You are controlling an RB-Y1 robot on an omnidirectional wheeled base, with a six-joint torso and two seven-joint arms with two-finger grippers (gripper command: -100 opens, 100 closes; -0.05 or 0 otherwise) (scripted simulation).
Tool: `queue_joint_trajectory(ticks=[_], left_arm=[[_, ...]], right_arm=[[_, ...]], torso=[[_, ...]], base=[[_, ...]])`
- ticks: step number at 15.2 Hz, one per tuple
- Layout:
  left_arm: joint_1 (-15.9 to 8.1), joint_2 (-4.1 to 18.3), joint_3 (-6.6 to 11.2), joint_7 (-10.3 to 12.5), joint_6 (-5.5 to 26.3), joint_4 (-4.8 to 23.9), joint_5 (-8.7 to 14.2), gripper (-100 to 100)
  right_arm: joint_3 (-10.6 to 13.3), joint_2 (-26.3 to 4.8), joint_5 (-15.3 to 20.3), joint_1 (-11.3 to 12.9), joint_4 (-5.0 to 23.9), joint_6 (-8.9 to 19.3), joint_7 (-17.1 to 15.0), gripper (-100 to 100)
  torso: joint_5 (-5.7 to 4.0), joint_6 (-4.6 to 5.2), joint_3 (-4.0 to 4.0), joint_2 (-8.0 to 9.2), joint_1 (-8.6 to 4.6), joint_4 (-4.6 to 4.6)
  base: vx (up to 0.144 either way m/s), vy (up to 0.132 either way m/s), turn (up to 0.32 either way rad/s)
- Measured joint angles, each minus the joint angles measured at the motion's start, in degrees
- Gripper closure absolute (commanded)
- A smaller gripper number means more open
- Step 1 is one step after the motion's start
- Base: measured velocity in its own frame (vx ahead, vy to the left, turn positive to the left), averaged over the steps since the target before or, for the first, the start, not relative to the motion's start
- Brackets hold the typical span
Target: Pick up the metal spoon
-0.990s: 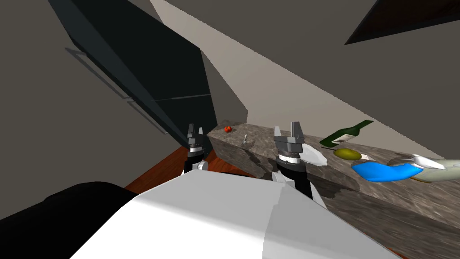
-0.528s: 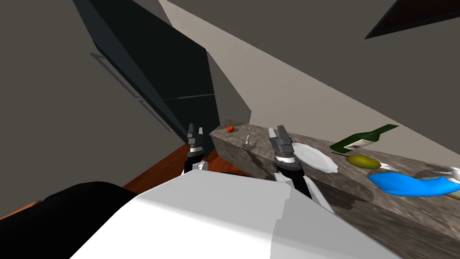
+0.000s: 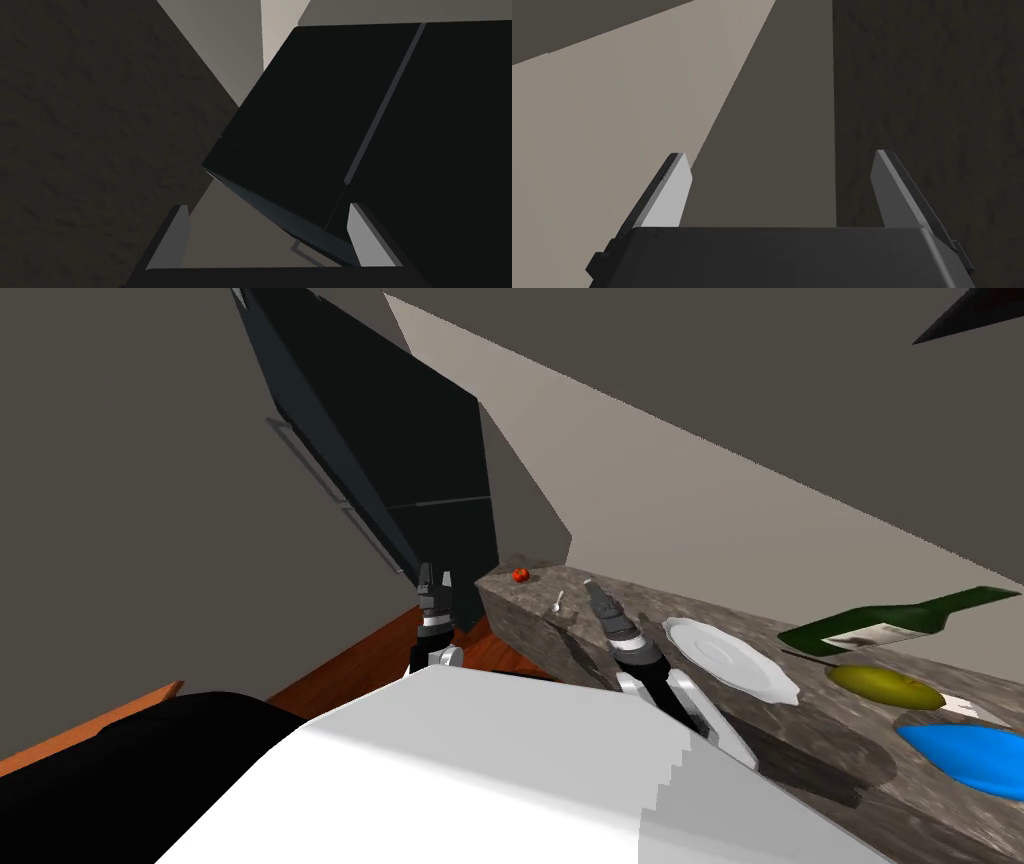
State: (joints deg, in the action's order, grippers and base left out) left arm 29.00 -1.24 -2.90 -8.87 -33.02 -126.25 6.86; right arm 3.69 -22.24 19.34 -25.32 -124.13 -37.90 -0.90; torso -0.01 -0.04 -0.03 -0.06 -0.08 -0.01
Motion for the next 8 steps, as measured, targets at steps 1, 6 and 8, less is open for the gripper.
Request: queue_joint_trajectory(ticks=[1, 6, 8], left_arm=[[0.0, 0.0, 0.0, 0.0, 0.0, 0.0, 0.0, 0], [0.0, 0.0, 0.0, 0.0, 0.0, 0.0, 0.0, 0], [0.0, 0.0, 0.0, 0.0, 0.0, 0.0, 0.0, 0]], right_arm=[[0.01, -1.15, 1.05, 0.31, 0.61, -0.37, 0.46, -100], [0.14, -7.27, 7.02, 2.31, 4.65, -3.04, 3.32, -100], [0.15, -9.8, 9.55, 3.07, 6.09, -3.94, 4.44, -100]], torso=[[0.0, 0.02, 0.0, 0.0, 0.0, 0.0], [0.0, -0.02, -0.01, -0.01, -0.01, 0.0], [0.0, -0.01, -0.01, -0.02, -0.01, 0.0]], base=[[0.002, -0.013, 0.215], [0.004, -0.016, 0.209], [0.003, -0.016, 0.219]])
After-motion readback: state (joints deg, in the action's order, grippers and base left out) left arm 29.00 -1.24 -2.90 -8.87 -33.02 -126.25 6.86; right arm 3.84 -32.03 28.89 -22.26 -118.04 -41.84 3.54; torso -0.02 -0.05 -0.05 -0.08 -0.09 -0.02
